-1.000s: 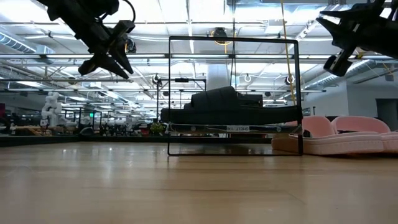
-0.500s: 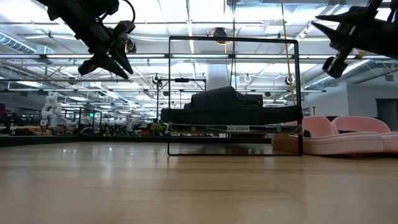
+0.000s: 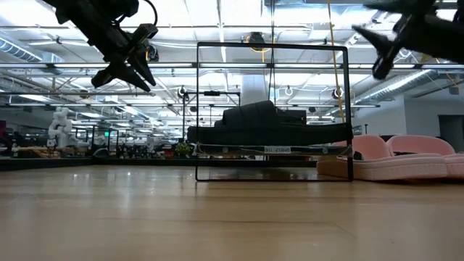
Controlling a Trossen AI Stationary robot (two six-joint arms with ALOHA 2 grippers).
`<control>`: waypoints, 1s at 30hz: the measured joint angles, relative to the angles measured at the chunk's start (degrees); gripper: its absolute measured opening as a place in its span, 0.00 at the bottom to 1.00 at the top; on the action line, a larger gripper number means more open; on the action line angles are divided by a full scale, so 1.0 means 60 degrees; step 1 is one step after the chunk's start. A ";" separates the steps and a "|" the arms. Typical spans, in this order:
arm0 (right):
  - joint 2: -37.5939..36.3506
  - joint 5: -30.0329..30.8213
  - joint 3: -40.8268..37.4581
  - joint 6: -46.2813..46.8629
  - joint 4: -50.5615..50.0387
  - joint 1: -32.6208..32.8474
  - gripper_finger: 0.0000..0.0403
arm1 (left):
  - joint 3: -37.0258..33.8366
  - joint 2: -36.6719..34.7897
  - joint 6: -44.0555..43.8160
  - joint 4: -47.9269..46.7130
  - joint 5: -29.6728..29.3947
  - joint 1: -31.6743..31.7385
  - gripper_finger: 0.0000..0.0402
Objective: Pick and place slides into the shelf
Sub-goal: Put the left pink slide on the shelf
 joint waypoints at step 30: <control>0.7011 0.0688 1.0520 -0.7015 -1.6475 -0.0167 0.48 | 0.0000 0.0000 0.0050 -0.0018 0.0022 0.0000 0.21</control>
